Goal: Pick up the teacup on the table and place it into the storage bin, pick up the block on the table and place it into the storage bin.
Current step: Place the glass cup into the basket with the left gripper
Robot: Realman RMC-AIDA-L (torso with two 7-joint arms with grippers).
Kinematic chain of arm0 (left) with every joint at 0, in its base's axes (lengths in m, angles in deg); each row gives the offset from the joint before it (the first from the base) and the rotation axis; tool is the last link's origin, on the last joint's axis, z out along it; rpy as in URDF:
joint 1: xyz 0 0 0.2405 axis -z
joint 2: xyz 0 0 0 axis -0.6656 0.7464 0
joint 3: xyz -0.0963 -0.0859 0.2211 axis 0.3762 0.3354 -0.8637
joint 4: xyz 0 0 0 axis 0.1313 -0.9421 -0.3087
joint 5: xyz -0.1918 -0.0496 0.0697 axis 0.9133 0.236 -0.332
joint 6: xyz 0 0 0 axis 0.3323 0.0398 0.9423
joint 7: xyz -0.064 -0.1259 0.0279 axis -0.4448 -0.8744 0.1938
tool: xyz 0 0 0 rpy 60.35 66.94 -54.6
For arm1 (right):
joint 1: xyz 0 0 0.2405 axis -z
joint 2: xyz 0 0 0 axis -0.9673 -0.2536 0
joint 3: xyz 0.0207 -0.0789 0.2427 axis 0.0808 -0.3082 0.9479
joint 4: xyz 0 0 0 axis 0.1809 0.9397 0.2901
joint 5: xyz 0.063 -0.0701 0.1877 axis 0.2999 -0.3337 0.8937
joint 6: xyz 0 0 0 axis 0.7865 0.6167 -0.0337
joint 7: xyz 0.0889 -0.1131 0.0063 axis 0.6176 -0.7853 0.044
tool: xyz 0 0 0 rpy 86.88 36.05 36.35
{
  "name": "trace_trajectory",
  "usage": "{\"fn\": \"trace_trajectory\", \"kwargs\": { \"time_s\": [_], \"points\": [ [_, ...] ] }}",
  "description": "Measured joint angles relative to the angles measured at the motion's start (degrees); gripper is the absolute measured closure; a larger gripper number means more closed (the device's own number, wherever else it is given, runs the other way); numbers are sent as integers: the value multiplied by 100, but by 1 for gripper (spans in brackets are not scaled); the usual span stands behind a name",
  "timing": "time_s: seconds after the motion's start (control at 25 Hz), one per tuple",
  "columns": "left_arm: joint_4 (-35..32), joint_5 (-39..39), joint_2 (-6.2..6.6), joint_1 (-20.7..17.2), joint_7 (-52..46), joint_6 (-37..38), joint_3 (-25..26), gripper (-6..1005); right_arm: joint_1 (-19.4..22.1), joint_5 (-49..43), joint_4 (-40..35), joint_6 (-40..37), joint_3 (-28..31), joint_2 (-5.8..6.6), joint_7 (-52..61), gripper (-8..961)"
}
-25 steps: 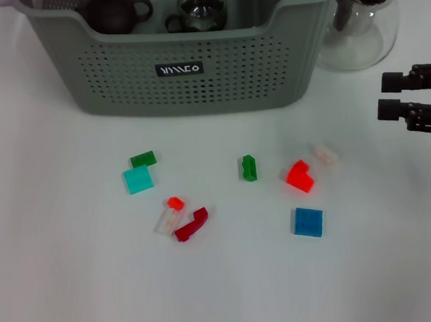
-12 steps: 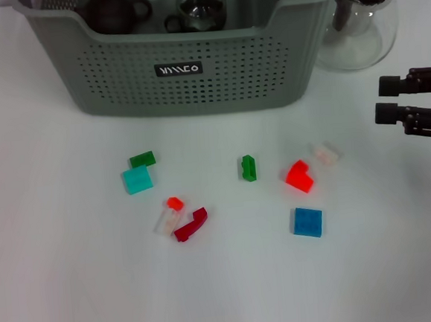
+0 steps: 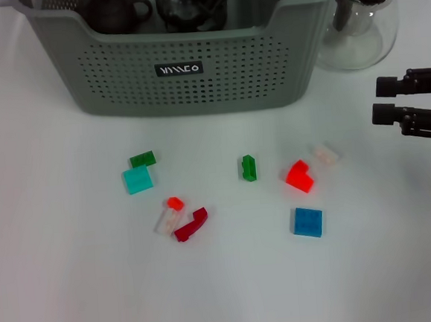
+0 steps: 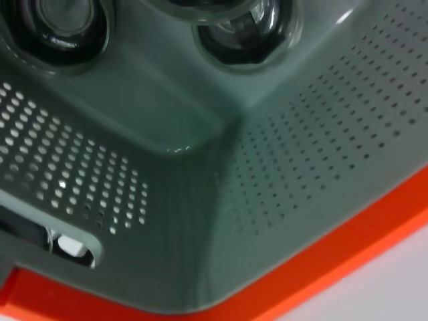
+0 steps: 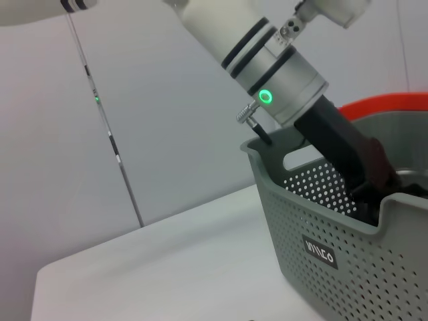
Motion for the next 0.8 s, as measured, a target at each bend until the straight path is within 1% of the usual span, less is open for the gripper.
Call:
{"fn": "trace_trajectory", "kwargs": {
  "time_s": [0.28,0.36,0.4,0.44,0.52,0.6,0.68,0.76,0.8],
  "points": [
    [23,-27,-50,-4,-11,-154,-37,867,0,-1,4,-20,0,2,8,453],
    [-97,10,-60,-47,-11,-116,9,847,1,-10,14,-20,0,2,8,453],
    [-259,58,-77,-108,-10,-43,37,815,1,-13,16,-21,0,2,9,453],
    [-478,118,-97,-193,-6,35,74,783,4,-21,17,-20,0,2,9,452],
    [-1314,379,-171,-506,27,367,181,718,6,-36,18,-21,0,2,15,451],
    [-2137,711,-208,-817,44,681,255,654,7,-47,18,-21,0,3,39,450],
    [-2999,1220,-209,-1182,61,991,424,652,9,-52,18,-20,1,2,58,451],
    [-3619,1878,-199,-1525,191,1192,675,649,9,-53,19,-20,0,2,63,452],
    [-3896,2360,-204,-1751,349,1260,834,648,9,-53,18,-18,0,2,64,453]
  ]
}}
